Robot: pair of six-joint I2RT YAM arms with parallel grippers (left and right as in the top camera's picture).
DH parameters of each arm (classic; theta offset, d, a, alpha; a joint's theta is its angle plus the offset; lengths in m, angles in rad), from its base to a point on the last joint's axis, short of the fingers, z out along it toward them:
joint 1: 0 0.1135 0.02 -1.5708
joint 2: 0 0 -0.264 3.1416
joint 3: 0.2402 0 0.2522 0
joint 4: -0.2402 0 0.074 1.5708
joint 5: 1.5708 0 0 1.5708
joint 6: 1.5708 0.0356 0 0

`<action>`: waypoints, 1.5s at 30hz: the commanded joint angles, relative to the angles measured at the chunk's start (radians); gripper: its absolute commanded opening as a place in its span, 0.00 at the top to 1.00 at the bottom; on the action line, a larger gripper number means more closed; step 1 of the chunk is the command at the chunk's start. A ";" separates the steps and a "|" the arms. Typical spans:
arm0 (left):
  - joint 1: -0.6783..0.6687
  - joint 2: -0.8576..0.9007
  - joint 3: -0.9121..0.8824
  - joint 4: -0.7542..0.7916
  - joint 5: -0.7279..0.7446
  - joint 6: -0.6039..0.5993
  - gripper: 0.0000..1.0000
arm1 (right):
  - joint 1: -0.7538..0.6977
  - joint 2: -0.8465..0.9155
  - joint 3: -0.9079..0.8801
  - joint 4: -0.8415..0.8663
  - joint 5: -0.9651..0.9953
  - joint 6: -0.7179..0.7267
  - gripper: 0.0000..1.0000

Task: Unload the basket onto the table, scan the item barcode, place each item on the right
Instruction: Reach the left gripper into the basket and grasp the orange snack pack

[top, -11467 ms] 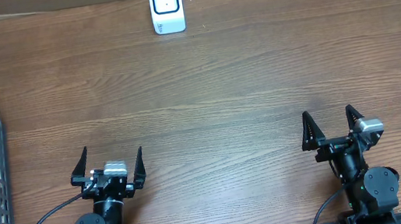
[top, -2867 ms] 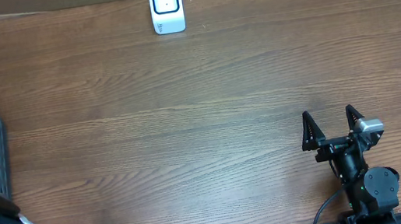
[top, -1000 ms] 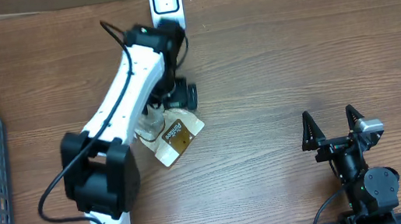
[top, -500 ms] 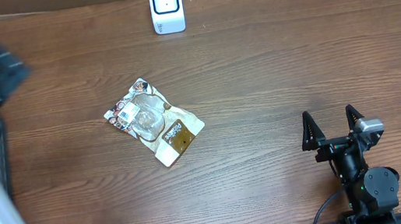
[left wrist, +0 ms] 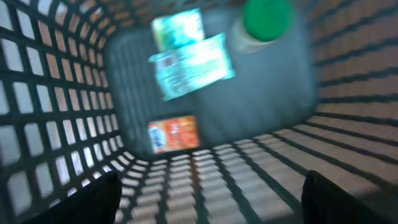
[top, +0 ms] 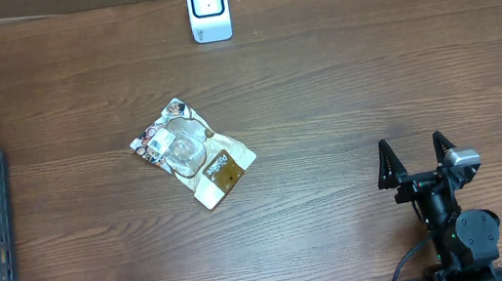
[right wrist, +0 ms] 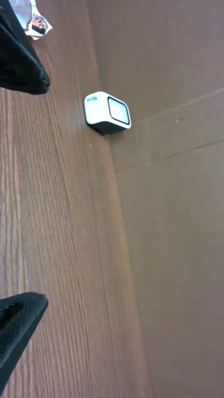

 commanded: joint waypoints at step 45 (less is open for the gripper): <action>0.076 0.282 -0.527 0.372 0.016 0.209 0.96 | 0.005 -0.010 -0.010 0.006 0.010 0.001 0.00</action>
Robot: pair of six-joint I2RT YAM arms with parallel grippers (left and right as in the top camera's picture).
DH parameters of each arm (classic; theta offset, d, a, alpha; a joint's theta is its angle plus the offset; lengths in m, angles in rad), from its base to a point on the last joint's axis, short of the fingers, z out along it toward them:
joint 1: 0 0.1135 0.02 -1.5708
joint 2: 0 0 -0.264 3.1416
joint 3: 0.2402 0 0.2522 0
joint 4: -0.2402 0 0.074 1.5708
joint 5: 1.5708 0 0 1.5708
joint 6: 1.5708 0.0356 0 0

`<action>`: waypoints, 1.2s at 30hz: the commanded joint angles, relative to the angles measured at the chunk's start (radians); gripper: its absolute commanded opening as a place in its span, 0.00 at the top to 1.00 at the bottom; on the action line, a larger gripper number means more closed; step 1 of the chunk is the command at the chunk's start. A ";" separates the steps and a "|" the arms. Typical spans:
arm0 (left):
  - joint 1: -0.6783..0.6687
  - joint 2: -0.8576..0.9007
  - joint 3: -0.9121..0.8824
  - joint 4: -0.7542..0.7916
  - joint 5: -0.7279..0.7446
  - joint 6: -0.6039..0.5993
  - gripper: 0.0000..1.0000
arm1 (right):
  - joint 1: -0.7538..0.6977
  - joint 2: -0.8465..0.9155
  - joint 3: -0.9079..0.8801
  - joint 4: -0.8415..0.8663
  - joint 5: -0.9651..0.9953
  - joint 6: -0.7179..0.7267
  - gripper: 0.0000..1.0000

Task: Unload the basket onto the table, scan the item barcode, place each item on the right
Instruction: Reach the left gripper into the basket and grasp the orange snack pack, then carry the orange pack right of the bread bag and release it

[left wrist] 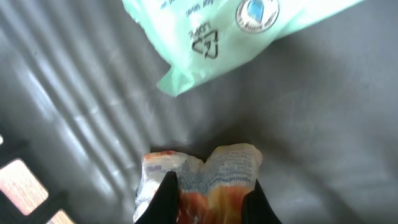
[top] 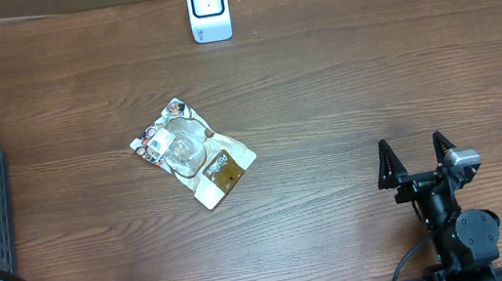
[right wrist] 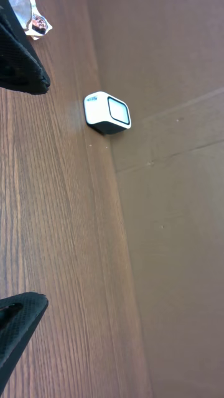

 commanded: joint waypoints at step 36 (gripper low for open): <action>-1.149 -0.113 0.742 -0.557 0.173 -0.028 0.95 | 0.005 -0.010 -0.010 0.006 0.010 0.000 0.00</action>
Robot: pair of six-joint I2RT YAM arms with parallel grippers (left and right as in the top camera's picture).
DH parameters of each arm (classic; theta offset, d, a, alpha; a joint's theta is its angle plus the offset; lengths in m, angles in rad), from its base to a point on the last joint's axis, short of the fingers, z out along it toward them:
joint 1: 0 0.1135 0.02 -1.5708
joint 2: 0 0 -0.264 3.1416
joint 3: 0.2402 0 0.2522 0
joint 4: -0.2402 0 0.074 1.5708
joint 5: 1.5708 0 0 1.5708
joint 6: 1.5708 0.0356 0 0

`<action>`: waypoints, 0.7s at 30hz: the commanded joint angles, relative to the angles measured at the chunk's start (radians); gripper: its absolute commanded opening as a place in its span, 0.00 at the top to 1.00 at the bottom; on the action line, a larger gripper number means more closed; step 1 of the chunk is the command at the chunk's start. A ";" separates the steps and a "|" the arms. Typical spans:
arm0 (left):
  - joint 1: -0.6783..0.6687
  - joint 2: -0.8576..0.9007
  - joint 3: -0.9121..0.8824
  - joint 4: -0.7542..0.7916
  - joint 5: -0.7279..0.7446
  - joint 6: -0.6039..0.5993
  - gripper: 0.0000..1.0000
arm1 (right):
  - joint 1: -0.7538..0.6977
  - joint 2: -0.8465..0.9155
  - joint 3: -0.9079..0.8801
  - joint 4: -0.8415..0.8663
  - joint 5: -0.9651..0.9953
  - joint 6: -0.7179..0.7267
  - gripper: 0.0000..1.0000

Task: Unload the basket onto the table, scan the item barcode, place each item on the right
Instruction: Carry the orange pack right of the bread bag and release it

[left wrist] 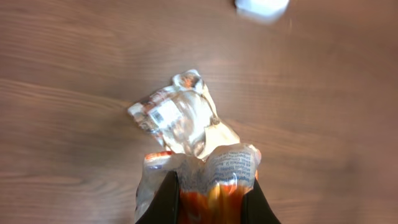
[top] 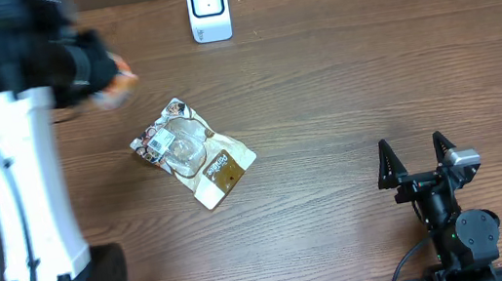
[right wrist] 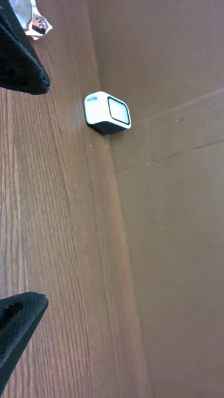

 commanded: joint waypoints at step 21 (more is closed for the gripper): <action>-0.554 0.332 -0.443 0.465 -0.130 -0.032 0.06 | 0.005 -0.010 -0.010 0.006 0.009 0.001 0.00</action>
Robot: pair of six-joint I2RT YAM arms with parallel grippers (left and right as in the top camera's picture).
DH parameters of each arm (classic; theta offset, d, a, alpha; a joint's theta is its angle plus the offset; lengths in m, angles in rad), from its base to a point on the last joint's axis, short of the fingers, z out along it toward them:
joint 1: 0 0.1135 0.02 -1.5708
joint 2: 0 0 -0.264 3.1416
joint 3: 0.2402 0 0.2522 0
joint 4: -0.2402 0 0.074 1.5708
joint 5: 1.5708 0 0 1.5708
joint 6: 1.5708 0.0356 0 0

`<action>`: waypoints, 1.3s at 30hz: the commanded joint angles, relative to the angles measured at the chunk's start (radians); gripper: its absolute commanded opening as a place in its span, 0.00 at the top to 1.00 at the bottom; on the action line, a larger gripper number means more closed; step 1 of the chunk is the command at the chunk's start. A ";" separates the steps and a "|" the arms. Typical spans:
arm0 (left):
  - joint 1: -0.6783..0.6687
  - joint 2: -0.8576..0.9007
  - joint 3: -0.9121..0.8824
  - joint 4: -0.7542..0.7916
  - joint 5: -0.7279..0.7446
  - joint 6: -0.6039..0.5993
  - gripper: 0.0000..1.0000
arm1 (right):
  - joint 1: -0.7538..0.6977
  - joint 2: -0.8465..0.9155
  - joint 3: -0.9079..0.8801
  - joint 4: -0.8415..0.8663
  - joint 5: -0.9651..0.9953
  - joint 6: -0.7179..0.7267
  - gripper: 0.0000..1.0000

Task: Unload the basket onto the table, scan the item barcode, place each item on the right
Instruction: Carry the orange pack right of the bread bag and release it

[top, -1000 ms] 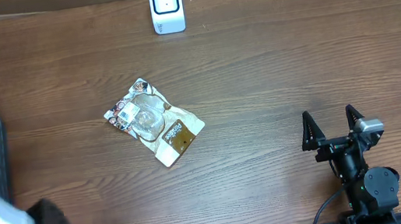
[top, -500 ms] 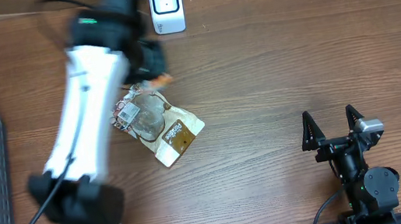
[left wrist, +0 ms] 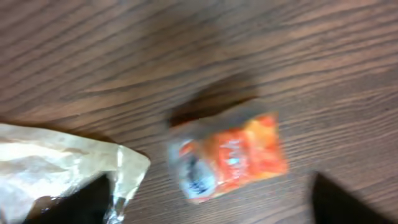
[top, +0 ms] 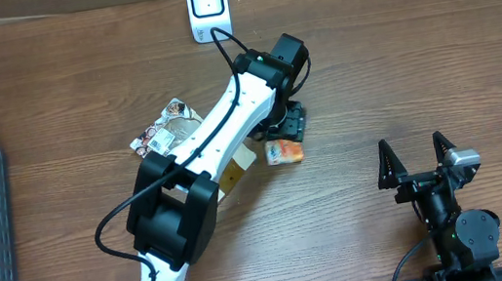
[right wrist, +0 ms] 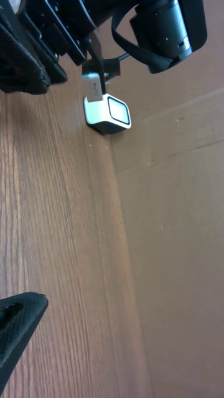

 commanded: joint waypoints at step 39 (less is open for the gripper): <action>1.622 -0.212 0.489 -0.437 -0.194 -0.045 0.12 | 0.005 -0.010 -0.010 0.006 0.009 0.001 0.00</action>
